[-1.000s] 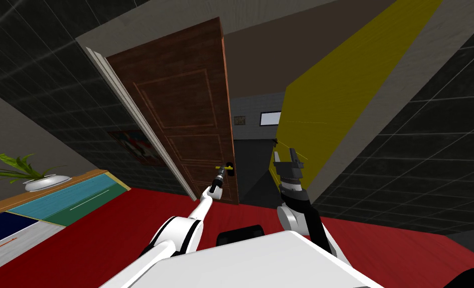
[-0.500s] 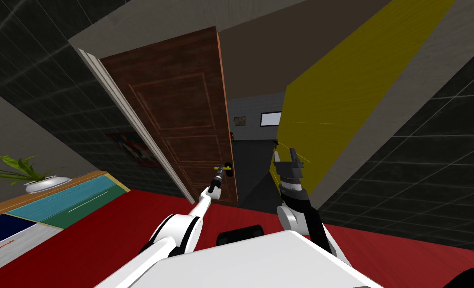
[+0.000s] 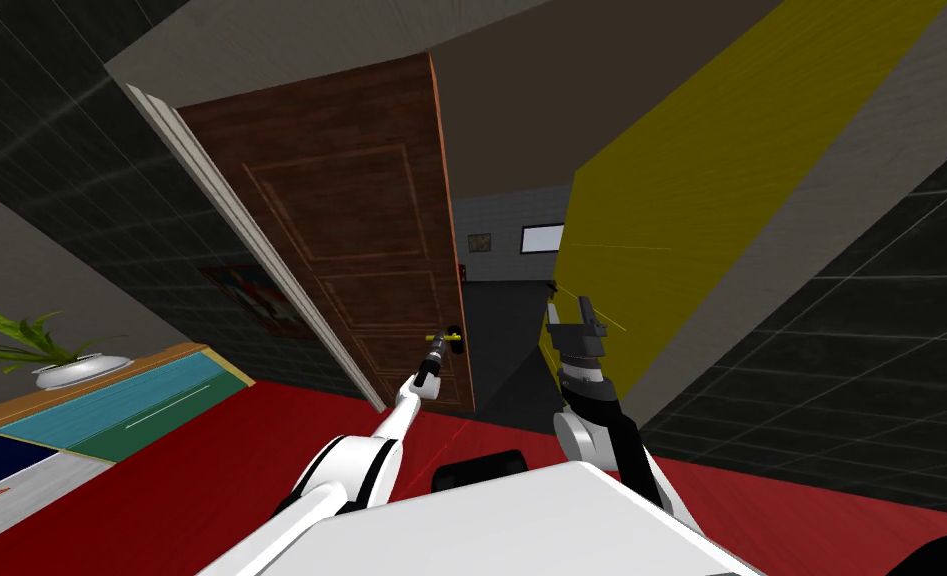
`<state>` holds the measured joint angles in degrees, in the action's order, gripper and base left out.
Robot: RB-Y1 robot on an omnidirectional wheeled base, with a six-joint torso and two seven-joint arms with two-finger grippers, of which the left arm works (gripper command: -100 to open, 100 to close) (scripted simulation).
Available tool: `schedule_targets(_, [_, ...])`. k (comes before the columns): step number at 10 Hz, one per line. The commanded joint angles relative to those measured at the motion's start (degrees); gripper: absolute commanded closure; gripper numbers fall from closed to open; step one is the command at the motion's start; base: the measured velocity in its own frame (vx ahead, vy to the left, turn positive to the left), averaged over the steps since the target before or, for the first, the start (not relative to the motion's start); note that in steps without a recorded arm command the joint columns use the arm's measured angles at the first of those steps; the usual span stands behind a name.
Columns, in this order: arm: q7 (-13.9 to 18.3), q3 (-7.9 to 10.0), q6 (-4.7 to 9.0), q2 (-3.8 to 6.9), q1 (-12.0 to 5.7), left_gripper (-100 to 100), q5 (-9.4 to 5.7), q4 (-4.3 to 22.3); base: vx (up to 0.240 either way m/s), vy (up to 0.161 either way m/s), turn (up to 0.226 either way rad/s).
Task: Push the door open
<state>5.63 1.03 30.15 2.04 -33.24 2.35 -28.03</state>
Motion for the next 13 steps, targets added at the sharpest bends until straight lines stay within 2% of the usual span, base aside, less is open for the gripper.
schedule_targets(1, [-0.2,0.78,0.48,1.37,-0.02,100,-0.32,-0.6,0.139,-0.101,0.046])
schedule_targets(2, [-0.2,0.78,0.48,1.37,-0.02,100,-0.32,-0.6,0.097,-0.069,0.028])
schedule_targets(3, [-0.2,0.78,0.48,1.37,-0.02,100,-0.32,2.7,0.061,-0.021,-0.014])
schedule_targets(4, [-0.2,0.78,0.48,1.37,-0.02,100,-0.32,2.1,0.023,0.007,-0.006])
schedule_targets(5, [-0.2,0.78,0.48,1.37,-0.02,100,-0.32,-0.1,-0.012,0.007,-0.018])
schedule_targets(6, [-0.2,0.78,0.48,1.37,-0.02,100,-0.32,-0.6,-0.023,0.007,-0.016])
schedule_targets(7, [-0.5,1.66,0.4,1.98,0.11,100,-0.72,-0.6,0.066,-0.057,0.051])
schedule_targets(10, [-0.8,2.29,0.35,2.37,0.2,100,-1.0,-0.6,0.119,-0.103,0.06])
schedule_targets(12, [-1.4,3.6,0.23,3.12,0.39,100,-1.59,-0.6,0.183,-0.124,0.048])
schedule_targets(13, [-1.4,3.6,0.23,3.12,0.39,100,-1.59,1.3,0.107,-0.068,0.035])
